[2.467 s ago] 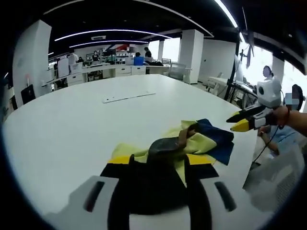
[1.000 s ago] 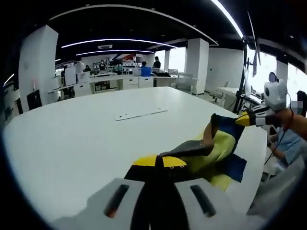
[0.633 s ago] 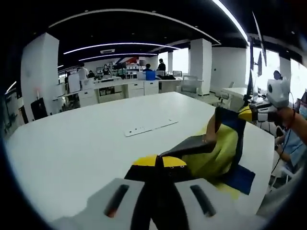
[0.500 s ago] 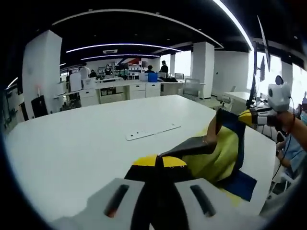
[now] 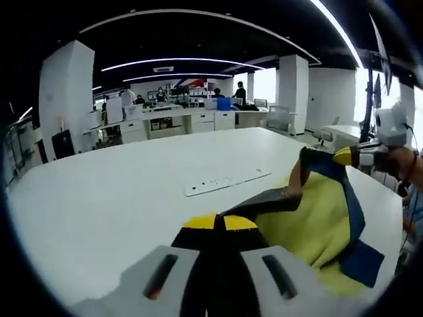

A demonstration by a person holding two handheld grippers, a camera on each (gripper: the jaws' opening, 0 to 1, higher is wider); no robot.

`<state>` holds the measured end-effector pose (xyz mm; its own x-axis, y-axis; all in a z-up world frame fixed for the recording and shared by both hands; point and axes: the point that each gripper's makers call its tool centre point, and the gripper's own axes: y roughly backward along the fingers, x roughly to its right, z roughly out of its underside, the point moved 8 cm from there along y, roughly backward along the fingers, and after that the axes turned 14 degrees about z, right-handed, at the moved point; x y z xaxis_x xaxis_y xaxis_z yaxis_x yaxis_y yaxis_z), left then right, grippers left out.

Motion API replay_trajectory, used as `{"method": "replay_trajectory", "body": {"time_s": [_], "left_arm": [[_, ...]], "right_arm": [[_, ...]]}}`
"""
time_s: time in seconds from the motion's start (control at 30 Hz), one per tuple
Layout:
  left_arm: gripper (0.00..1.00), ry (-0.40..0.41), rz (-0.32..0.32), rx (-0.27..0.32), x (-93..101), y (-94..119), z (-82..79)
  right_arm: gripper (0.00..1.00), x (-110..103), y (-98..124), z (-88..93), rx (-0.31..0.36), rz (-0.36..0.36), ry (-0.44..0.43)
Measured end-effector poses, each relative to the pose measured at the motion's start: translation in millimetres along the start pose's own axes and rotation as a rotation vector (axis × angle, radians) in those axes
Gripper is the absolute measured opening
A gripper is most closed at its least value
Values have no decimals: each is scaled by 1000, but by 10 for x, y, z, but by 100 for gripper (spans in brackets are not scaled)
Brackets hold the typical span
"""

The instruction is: Fold the garment on the visible template until the final outline fits inside the template.

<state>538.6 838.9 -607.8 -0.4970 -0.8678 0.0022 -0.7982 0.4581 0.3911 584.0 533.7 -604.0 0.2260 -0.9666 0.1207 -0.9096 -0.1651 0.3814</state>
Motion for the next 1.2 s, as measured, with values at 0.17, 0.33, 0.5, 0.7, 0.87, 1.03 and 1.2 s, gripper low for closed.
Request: {"method": "replay_trajectory", "body": {"time_s": [0.17, 0.33, 0.5, 0.7, 0.87, 1.03, 1.2], "left_arm": [[0, 86, 8, -7, -86, -280, 162], [0, 151, -3, -41, -210, -524, 342], [0, 188, -20, -39, -289, -683, 449], [0, 223, -43, -92, -349, -853, 631], [0, 194, -79, -138, -388, -904, 704], [1, 171, -100, -154, -387, -895, 693], [16, 181, -106, -134, -392, -816, 619]], "right_arm": [[0, -5, -346, 169, -53, 21, 4], [0, -26, -654, 379, -111, 30, -13], [0, -49, -825, 531, -148, 37, -14], [0, -83, -993, 717, -223, 38, 25], [0, -104, -1019, 800, -262, 32, 40], [0, -132, -1027, 822, -273, 16, 42], [9, -115, -986, 775, -274, 7, -8]]}}
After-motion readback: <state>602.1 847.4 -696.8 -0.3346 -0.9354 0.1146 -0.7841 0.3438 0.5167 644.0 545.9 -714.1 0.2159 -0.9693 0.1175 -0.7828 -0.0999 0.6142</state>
